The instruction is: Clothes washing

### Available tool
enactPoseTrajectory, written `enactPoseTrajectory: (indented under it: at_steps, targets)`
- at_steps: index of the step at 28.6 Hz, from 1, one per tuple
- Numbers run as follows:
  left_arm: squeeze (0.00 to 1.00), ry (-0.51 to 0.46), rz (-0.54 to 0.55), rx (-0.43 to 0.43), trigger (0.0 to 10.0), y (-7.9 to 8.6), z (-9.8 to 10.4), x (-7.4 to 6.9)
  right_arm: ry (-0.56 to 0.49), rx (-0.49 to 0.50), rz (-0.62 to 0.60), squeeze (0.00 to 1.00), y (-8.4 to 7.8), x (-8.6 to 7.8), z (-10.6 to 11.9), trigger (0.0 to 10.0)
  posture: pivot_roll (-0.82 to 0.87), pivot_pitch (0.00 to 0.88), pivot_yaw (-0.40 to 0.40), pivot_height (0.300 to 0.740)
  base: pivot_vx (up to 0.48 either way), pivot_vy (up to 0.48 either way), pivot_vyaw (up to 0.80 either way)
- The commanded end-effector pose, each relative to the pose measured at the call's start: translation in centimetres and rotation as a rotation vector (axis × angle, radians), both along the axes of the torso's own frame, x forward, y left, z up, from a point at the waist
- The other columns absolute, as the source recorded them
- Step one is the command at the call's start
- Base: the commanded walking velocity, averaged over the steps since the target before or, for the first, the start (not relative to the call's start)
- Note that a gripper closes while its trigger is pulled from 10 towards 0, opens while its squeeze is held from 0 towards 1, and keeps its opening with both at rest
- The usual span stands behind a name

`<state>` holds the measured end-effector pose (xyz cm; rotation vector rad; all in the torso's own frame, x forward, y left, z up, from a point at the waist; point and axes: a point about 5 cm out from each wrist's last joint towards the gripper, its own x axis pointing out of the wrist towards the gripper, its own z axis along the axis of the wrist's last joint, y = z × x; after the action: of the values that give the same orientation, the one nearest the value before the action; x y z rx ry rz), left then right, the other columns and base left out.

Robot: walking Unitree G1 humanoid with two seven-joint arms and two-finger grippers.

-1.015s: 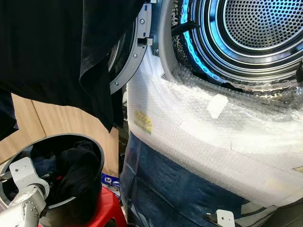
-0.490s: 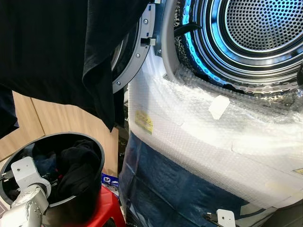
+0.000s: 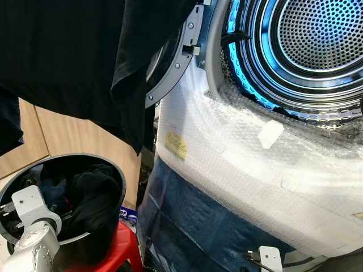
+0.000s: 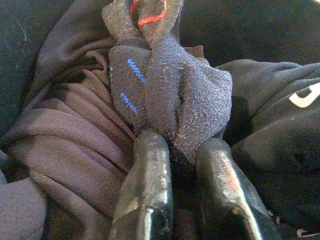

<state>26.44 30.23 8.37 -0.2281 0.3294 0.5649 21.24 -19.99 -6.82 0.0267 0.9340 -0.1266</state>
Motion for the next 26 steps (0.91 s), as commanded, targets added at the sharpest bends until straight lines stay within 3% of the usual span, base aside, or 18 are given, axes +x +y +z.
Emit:
enactPoseTrajectory:
  at_steps: [1,11,15,18,19,22,26]
  targets:
    - [0.0,0.061,0.021,-0.02,0.0,-0.2,-1.4,-0.9,0.006,-0.02,-0.004,0.0,-0.9,0.1,0.2,10.0,0.21,0.0,-0.22,0.74,0.0,0.0,0.0]
    - [0.0,0.046,0.018,0.029,0.0,-0.4,-0.7,-0.9,0.009,-0.019,0.005,0.0,-0.4,0.0,0.1,10.0,0.22,0.0,-0.216,0.74,0.0,0.0,0.0]
    - [0.0,-0.117,-0.205,0.088,0.0,-2.7,2.3,-0.3,0.01,-0.016,0.022,0.0,-0.3,0.1,0.1,10.0,0.19,0.0,-0.2,0.74,0.0,0.0,0.0]
    - [0.0,-0.118,-0.387,0.119,0.0,-4.2,3.6,-0.6,-0.004,-0.007,0.001,0.0,0.1,0.4,0.2,10.0,0.16,0.0,-0.158,0.74,0.0,0.0,0.0]
    - [0.0,-0.134,-0.518,0.134,0.0,-5.4,5.0,-1.2,-0.015,0.003,0.013,0.0,0.6,0.6,0.3,10.0,0.15,0.0,-0.149,0.74,0.0,0.0,0.0]
    - [0.0,-0.136,-0.599,0.156,0.0,-6.1,5.8,-1.6,-0.02,0.008,0.024,0.0,1.0,0.7,0.2,10.0,0.15,0.0,-0.133,0.74,0.0,0.0,0.0]
    - [0.0,-0.17,-0.8,0.216,0.0,-7.6,7.9,-2.2,-0.012,0.028,-0.018,0.0,1.2,0.1,-0.1,10.0,0.14,0.0,-0.11,0.74,0.0,0.0,0.0]
